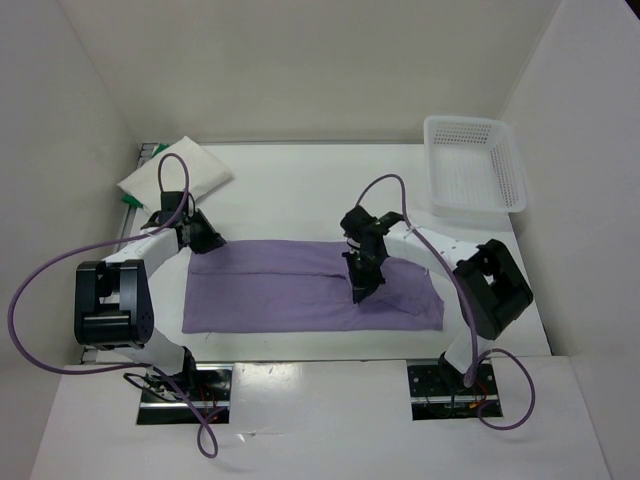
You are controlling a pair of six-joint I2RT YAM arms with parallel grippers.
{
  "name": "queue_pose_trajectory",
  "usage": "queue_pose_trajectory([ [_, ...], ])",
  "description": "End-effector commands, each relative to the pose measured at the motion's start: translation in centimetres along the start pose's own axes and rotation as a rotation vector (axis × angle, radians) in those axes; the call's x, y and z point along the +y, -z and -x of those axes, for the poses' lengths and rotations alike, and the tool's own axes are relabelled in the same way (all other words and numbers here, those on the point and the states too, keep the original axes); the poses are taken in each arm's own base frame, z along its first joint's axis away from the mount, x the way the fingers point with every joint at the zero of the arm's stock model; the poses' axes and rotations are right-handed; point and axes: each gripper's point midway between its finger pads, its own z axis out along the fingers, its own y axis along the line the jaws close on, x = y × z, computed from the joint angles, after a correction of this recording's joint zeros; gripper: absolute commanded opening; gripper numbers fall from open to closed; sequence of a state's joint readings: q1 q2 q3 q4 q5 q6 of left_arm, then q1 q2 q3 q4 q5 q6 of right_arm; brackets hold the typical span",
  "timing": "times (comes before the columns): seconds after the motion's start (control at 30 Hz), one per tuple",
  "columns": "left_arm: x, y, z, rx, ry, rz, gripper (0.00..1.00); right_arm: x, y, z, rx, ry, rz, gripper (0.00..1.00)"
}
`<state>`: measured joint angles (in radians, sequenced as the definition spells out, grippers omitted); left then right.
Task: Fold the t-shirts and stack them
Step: Fold the other side of the tshirt into a rectangle
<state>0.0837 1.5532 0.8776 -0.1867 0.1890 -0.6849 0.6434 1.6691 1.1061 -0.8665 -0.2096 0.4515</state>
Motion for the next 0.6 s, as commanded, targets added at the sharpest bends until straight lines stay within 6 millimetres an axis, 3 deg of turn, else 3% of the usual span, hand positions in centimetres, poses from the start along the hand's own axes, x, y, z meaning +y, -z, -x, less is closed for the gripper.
queue_pose_trajectory([
  [0.0,-1.3,0.6,1.9,-0.041,-0.001,-0.045,0.22,2.3,1.5,-1.9,0.044,0.018,0.101,0.08],
  [0.1,-1.5,0.6,1.8,-0.036,-0.001,-0.052,0.22,3.7,1.0,-3.0,0.073,0.013,0.174,0.19],
  [0.13,-1.5,0.8,2.4,-0.048,0.003,-0.054,0.22,4.2,0.8,-2.9,0.070,0.008,0.203,0.31],
  [0.2,-1.5,0.8,2.4,-0.048,0.003,-0.054,0.22,4.7,0.8,-3.2,0.077,-0.009,0.235,0.43],
  [0.33,-1.8,0.8,2.5,-0.050,0.010,-0.066,0.22,4.3,1.5,-2.1,0.004,0.002,0.201,0.46],
  [0.43,-1.9,0.8,2.4,-0.043,0.010,-0.075,0.22,3.1,2.7,-0.5,-0.064,-0.055,0.177,0.46],
  [0.5,-2.2,0.8,2.5,-0.045,0.007,-0.088,0.22,2.6,4.1,1.4,-0.155,-0.091,0.195,0.34],
  [0.53,-2.5,0.9,2.9,-0.054,0.004,-0.094,0.22,1.4,4.8,3.0,-0.209,-0.153,0.198,0.27],
  [0.57,-3.1,0.8,2.3,-0.043,-0.012,-0.102,0.22,1.1,5.1,4.4,-0.264,-0.176,0.220,0.14],
])
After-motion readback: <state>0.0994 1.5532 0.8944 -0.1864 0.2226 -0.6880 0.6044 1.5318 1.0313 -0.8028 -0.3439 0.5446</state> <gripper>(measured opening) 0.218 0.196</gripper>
